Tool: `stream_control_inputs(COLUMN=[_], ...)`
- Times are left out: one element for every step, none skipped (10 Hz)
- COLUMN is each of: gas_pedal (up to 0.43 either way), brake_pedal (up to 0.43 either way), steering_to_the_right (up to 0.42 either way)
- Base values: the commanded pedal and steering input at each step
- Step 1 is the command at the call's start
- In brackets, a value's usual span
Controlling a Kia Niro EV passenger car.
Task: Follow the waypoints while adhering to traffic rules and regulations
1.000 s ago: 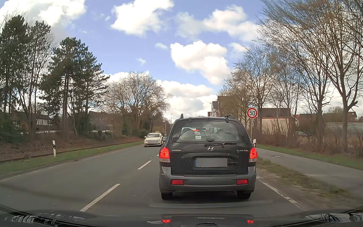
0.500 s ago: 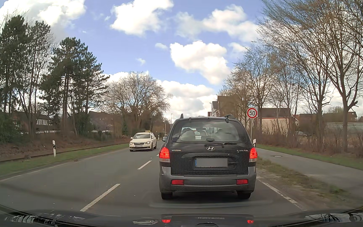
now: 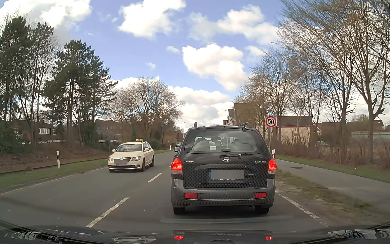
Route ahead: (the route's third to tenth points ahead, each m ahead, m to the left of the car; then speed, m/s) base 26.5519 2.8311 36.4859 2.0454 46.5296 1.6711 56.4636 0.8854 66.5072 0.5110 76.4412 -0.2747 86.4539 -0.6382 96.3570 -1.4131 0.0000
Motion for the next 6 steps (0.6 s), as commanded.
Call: stream_control_inputs(gas_pedal=[0.000, 0.000, 0.000, 0.000, 0.000, 0.000], brake_pedal=[0.220, 0.220, 0.220, 0.213, 0.220, 0.220], steering_to_the_right=[0.000, 0.000, 0.000, 0.000, 0.000, 0.000])
